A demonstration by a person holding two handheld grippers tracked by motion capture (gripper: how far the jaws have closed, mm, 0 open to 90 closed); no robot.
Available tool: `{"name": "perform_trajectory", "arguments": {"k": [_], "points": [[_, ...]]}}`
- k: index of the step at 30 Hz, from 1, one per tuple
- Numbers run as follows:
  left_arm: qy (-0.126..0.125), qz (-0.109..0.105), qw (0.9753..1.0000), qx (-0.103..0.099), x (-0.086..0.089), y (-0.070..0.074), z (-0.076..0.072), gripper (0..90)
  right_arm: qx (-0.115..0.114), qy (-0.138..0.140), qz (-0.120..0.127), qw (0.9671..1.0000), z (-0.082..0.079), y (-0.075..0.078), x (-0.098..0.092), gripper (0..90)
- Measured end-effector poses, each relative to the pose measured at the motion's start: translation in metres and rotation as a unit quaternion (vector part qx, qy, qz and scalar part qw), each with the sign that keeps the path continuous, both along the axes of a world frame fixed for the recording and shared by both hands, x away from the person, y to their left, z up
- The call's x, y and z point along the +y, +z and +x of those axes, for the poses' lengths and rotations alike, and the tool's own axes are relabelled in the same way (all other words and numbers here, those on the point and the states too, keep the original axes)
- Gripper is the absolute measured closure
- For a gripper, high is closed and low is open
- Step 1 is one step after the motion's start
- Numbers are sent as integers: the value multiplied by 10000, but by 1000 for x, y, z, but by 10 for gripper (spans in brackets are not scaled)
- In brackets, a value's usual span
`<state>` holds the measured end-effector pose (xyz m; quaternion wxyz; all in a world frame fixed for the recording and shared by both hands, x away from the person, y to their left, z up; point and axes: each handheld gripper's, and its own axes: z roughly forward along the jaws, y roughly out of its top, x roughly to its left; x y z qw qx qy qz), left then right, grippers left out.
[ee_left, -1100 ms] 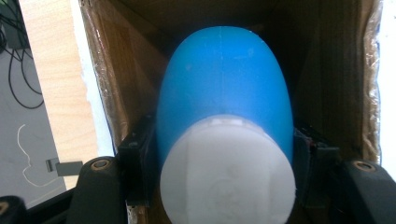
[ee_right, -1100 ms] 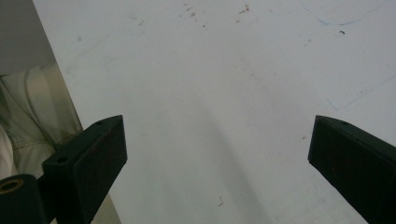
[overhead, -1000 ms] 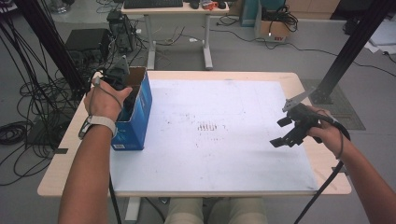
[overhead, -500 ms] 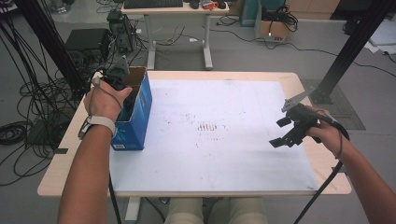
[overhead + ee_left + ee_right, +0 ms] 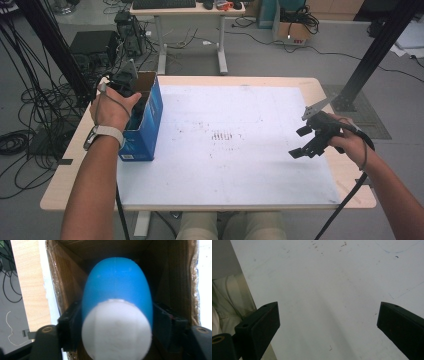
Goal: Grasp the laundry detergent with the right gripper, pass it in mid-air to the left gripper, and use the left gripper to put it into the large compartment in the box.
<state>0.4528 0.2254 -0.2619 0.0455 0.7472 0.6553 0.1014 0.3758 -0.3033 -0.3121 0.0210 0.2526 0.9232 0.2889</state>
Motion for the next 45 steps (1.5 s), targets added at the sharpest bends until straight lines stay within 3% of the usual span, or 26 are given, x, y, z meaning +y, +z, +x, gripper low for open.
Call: {"name": "perform_trajectory", "arguments": {"k": [5, 10, 19, 22, 24, 34, 37, 39, 42, 45], "points": [[-106, -24, 9999, 11, -2, 0, -1, 252, 1, 51, 1, 10000, 0, -1, 3, 44], [-118, -15, 9999, -96, -1, -1, -2, 250, -12, 68, -3, 10000, 0, 0, 4, 43], [-205, -62, 9998, -58, 1, 6, -3, 235, 32, 45, -22, 10000, -1, 1, 4, 44], [-225, -124, 9996, -87, 1, 11, -4, 170, -3, 100, 1, 9999, -1, 1, 6, 44], [-312, -32, 9994, -120, -1, 16, -4, 151, 94, 10, -52, 9999, -2, 2, 6, 43], [-562, -106, 9973, -453, -10, 48, -10, 115, 78, -17, -64, 9999, -3, 5, 4, 43], [-684, -107, 9958, -599, -13, 64, -14, 110, 65, -20, -85, 9999, -4, 7, 3, 43], [-792, -120, 9945, -678, -16, 75, -16, 100, -65, 111, -22, 9999, -2, 7, 2, 44], [-1011, -178, 9916, -781, -19, 91, -21, 49, -122, 139, -15, 9998, -2, 9, 2, 43], [-1159, -133, 9892, -884, -26, 103, -24, 54, -145, 137, -27, 9998, -3, 12, 2, 44]]}}
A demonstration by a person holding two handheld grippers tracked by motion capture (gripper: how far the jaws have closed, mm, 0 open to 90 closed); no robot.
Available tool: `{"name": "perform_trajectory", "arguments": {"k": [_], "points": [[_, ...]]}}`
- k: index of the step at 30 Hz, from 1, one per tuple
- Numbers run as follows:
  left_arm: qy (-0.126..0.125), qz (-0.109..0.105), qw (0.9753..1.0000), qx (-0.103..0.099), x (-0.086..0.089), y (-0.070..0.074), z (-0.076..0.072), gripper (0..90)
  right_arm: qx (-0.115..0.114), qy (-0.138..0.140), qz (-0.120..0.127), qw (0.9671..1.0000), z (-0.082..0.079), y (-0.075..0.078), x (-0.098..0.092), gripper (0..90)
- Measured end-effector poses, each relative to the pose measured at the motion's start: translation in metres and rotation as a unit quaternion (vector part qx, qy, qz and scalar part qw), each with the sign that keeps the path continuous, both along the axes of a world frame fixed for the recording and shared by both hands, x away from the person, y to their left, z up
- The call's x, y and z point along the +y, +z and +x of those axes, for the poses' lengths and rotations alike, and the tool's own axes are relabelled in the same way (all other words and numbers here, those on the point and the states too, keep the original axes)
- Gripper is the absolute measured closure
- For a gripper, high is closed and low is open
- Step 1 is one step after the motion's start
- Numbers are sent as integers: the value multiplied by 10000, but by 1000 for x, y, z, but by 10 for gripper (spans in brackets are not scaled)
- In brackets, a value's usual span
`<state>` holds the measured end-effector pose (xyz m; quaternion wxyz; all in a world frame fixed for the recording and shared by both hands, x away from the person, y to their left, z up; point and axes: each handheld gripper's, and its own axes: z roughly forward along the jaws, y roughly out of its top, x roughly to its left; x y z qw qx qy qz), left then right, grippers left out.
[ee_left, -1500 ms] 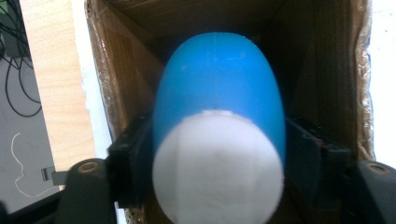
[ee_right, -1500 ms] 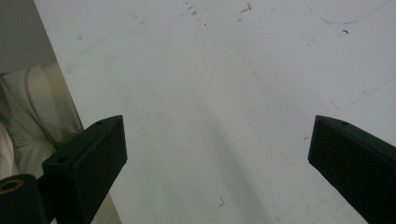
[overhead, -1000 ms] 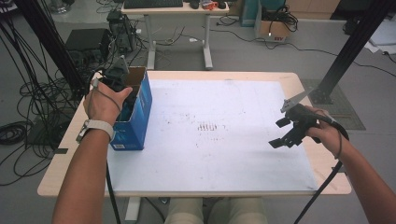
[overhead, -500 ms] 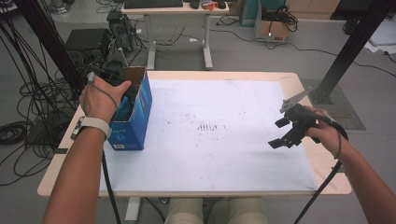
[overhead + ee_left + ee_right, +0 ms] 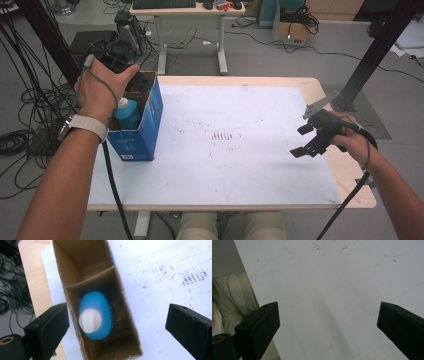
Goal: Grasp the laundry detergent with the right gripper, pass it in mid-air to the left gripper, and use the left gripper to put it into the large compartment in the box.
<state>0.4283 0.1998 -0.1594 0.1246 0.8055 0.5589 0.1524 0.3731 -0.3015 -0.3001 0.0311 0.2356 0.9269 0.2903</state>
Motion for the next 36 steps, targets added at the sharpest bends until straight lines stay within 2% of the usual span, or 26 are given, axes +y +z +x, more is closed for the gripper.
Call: {"name": "perform_trajectory", "arguments": {"k": [2, 7, 10, 12, 13, 16, 18, 19, 21, 23, 24, 27, 31, 33, 36], "points": [[-99, 21, 9999, -63, -4, 5, -2, 54, -11, 30, -62, 10000, 0, 3, 0, 44], [-470, -30, 9987, -208, -19, 19, -8, 55, -37, 18, -21, 10000, -2, 7, -1, 44], [-653, -86, 9975, -249, -27, 24, -12, 56, -33, 4, -15, 10000, -4, 9, -1, 44], [-789, -27, 9966, -249, -34, 27, -14, 56, -43, 18, -18, 10000, -5, 11, -1, 44], [-792, -107, 9964, -289, -38, 27, -16, 57, -36, 25, -42, 10000, -5, 12, -1, 44], [-1030, -109, 9941, -316, -47, 29, -20, 57, -51, 20, -11, 10000, -7, 13, -1, 44], [-1282, -163, 9911, -310, -56, 28, -23, 57, -31, 9, -21, 10000, -8, 14, -1, 44], [-1382, -188, 9898, -291, -60, 27, -24, 58, -5, 120, -168, 9998, -7, 16, -1, 44], [-1554, -194, 9872, -285, -66, 25, -27, 58, 1, 138, -187, 9997, -8, 17, -1, 44], [-1693, -164, 9851, -275, -72, 23, -28, 60, 168, -92, -265, 9995, -13, 20, 1, 44], [-1747, -188, 9841, -249, -74, 21, -29, 60, 175, -109, -261, 9994, -14, 21, 1, 44], [-1910, -178, 9812, -206, -79, 19, -29, 62, 121, -151, -145, 9997, -16, 21, 3, 44], [-2086, -170, 9777, -152, -81, 17, -27, 63, 120, -161, -143, 9997, -18, 23, 3, 44], [-2248, -176, 9742, -123, -81, 15, -26, 64, -48, 19, -52, 10000, -15, 21, 3, 43], [-2415, -143, 9703, -55, -83, 12, -25, 65, -44, 45, -80, 9999, -16, 22, 3, 44]]}}
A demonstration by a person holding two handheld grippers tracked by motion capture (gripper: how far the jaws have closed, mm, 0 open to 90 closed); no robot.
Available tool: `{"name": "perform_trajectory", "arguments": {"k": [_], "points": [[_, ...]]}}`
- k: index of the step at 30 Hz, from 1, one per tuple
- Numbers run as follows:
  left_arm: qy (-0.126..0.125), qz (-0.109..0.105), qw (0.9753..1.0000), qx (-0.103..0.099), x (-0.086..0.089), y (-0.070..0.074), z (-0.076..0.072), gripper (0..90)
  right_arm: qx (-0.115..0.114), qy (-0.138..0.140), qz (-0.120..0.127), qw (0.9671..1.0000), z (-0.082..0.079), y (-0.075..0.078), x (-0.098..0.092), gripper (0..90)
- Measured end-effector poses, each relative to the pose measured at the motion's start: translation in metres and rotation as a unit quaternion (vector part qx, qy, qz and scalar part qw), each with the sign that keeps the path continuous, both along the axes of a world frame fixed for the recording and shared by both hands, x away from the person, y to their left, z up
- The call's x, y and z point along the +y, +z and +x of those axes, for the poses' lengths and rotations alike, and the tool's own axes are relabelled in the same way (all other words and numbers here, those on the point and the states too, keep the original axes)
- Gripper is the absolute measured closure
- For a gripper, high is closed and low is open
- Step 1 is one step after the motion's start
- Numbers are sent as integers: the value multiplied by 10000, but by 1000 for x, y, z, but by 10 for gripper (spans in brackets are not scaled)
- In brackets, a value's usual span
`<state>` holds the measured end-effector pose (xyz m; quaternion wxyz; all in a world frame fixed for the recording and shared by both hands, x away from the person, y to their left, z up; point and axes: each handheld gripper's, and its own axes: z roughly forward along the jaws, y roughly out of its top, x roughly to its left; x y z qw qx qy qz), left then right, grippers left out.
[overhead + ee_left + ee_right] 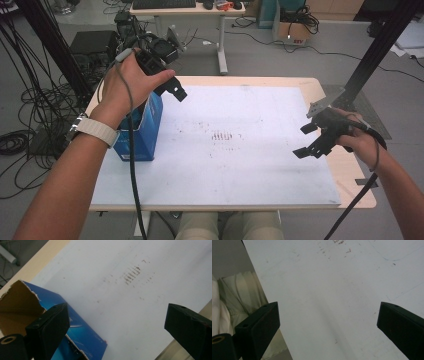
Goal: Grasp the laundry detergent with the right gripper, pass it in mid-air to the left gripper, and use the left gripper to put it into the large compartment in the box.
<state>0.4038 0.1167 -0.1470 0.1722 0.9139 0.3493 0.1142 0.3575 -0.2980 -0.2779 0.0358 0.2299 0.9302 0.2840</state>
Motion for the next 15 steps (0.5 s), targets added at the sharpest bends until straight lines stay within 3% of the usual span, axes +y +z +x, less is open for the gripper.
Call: {"name": "perform_trajectory", "arguments": {"k": [5, 7, 11, 15], "points": [[-335, 159, 9993, 65, -4, -5, 6, 73, 8, -29, 25, 10000, 0, -1, -1, 44], [-669, 460, 9965, 172, -5, -7, 10, 73, 24, -45, 22, 10000, 0, -1, -1, 44], [-1060, 594, 9924, 190, -13, -14, 11, 77, 35, -52, 56, 10000, 1, -2, -3, 44], [-1241, 739, 9892, 259, -20, -20, 12, 77, 50, -5, 74, 10000, 2, -2, -3, 44]]}}
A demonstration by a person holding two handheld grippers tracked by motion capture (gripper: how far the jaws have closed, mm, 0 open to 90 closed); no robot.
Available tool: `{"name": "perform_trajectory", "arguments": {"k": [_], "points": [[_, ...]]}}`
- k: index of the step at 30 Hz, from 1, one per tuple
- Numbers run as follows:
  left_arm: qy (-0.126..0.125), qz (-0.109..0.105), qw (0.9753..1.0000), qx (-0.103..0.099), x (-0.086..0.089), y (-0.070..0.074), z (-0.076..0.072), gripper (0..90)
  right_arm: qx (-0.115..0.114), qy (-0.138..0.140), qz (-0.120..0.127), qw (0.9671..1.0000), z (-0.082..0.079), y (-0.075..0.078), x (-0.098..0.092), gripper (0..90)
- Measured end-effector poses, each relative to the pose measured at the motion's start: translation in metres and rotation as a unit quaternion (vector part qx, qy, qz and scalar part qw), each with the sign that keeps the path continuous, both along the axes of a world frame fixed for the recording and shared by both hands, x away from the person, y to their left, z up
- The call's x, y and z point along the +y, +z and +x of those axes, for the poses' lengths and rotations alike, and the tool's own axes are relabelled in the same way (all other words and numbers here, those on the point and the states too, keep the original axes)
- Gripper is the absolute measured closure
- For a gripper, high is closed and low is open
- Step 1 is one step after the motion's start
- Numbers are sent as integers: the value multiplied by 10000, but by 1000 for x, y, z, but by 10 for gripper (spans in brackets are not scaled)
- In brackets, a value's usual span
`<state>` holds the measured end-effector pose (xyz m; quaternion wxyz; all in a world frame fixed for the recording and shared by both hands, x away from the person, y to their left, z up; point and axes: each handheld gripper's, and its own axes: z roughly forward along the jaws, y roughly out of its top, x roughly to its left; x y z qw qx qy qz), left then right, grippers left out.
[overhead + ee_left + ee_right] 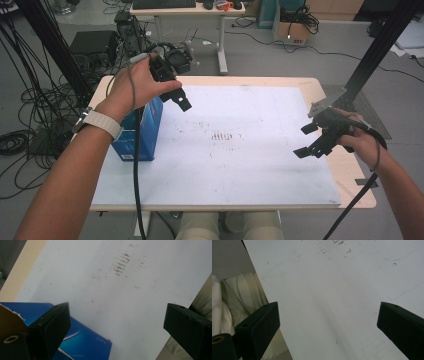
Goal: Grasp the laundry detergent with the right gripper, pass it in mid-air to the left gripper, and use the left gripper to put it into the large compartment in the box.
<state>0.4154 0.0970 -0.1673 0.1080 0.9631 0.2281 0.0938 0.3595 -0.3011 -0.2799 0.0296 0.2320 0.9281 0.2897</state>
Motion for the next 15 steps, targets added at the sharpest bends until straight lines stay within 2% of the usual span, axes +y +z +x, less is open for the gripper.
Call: {"name": "perform_trajectory", "arguments": {"k": [2, 7, 15], "points": [[-103, 88, 9999, -16, -2, -3, 0, 77, -2, -7, -8, 10000, 1, 0, 1, 44], [-239, 137, 9996, -61, -4, -6, -2, 76, 0, -9, 6, 10000, 1, 0, 1, 44], [-310, 173, 9994, -31, -9, -12, -3, 77, 18, -27, -19, 10000, 2, -2, 1, 44]]}}
